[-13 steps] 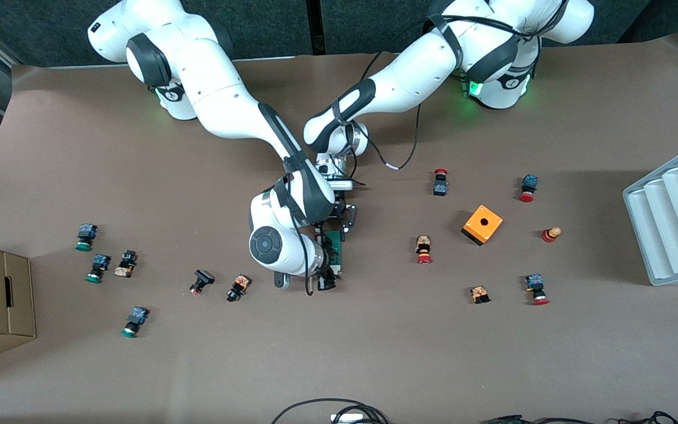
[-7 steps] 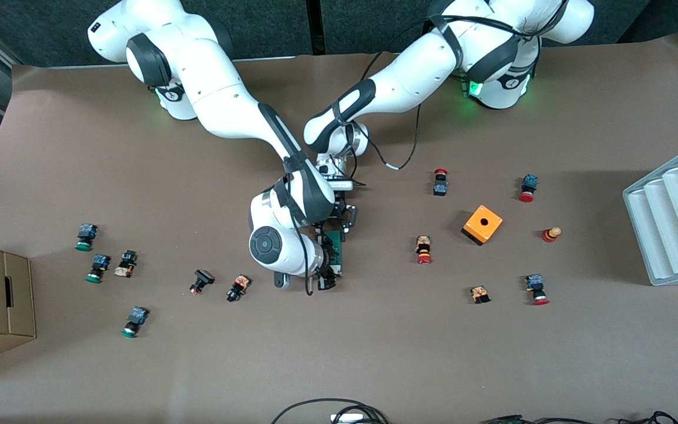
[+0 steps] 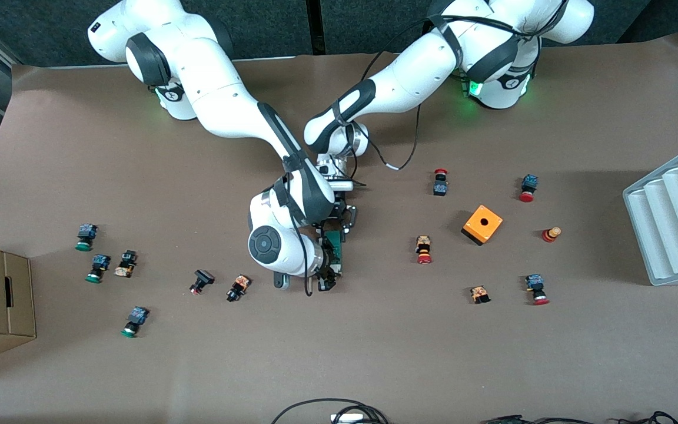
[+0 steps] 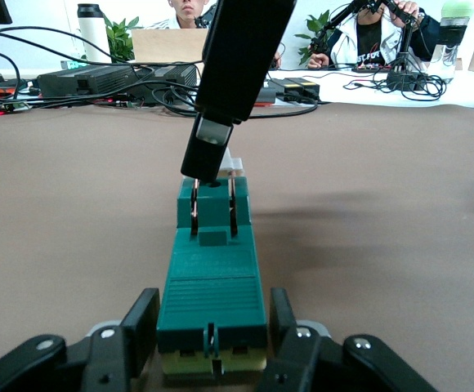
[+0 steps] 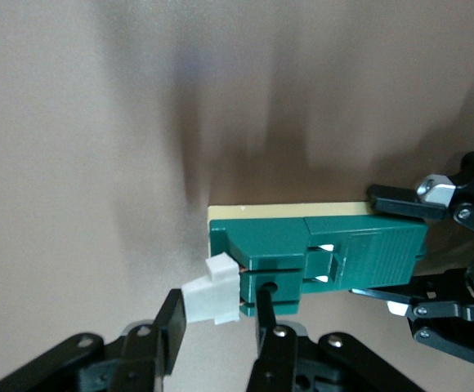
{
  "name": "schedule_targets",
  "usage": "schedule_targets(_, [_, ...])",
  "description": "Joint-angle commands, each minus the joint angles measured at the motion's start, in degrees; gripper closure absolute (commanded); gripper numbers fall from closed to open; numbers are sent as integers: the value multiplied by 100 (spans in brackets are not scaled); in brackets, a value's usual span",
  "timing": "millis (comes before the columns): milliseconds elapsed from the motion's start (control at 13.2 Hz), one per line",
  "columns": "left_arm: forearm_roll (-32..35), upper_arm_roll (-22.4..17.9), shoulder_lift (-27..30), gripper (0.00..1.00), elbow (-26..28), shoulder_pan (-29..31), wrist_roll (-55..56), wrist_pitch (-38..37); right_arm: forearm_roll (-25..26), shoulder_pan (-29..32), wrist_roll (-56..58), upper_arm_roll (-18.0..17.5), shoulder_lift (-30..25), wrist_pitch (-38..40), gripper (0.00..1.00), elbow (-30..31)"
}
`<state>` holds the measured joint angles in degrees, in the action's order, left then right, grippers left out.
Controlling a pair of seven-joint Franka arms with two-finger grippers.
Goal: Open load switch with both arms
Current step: 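Push the white lever with the right gripper while the left gripper holds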
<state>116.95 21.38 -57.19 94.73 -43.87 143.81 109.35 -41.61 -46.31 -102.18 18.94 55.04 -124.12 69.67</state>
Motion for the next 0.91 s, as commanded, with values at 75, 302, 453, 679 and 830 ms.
schedule_targets(75, [56, -72, -73, 38, -139, -95, -73, -72, -181, -27, -21, 39, 68, 54, 60, -59])
schedule_targets(302, [56, -72, -73, 38, -147, -95, -73, -72, -164, -18, 5, 22, -20, 45, 60, 73])
schedule_targets(453, [56, -72, -81, 38, -147, -95, -73, -72, -155, -18, 23, 22, -99, 54, 60, 108])
schedule_targets(679, [56, -72, -73, 38, -147, -95, -64, -72, -146, 17, 31, 22, -169, 98, 59, 143])
schedule_targets(830, [56, -72, -73, 38, -147, -95, -73, -72, -120, 43, 31, 22, -213, 151, 59, 152])
